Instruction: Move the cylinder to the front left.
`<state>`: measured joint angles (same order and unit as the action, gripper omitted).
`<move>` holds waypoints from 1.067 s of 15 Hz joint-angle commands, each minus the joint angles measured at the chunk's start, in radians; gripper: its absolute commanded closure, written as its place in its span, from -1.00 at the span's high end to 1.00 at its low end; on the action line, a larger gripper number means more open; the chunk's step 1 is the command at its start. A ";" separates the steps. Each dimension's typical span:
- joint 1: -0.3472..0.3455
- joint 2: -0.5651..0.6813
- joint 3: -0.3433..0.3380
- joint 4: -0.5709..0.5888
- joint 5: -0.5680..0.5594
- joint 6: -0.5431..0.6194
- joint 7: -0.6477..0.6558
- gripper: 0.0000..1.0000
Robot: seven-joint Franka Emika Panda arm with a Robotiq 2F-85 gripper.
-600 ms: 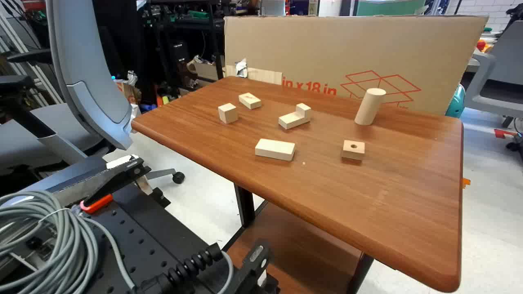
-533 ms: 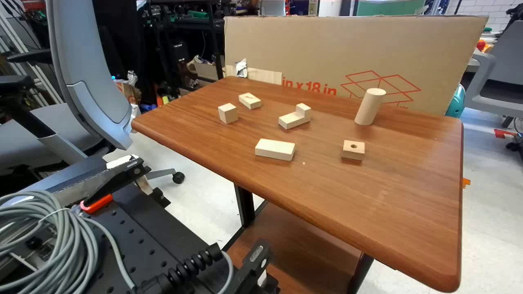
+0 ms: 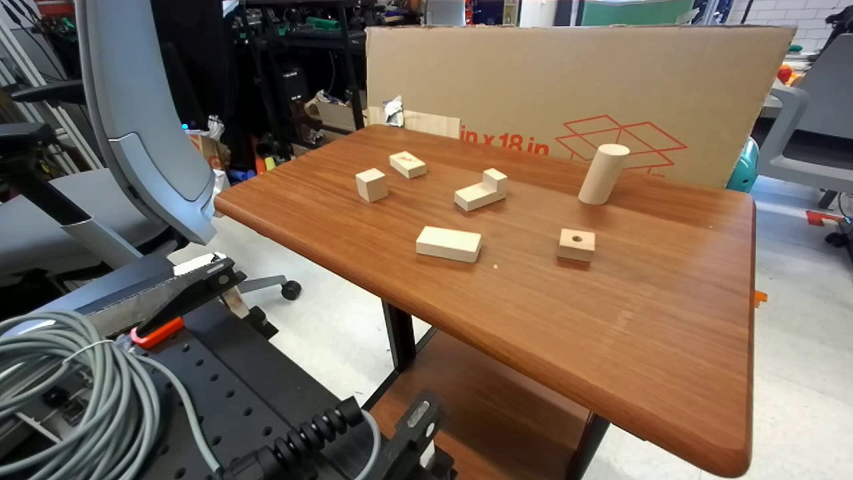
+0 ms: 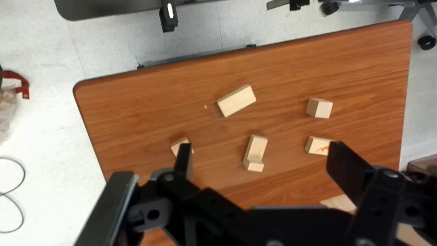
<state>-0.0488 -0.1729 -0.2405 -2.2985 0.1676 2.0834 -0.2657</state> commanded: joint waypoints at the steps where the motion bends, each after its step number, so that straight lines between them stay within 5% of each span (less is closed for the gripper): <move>1: -0.022 0.090 0.034 0.090 -0.004 0.109 0.010 1.00; 16: -0.036 0.604 0.111 0.597 -0.084 0.163 0.129 1.00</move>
<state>-0.0616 0.3289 -0.1607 -1.8129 0.1262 2.2584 -0.1726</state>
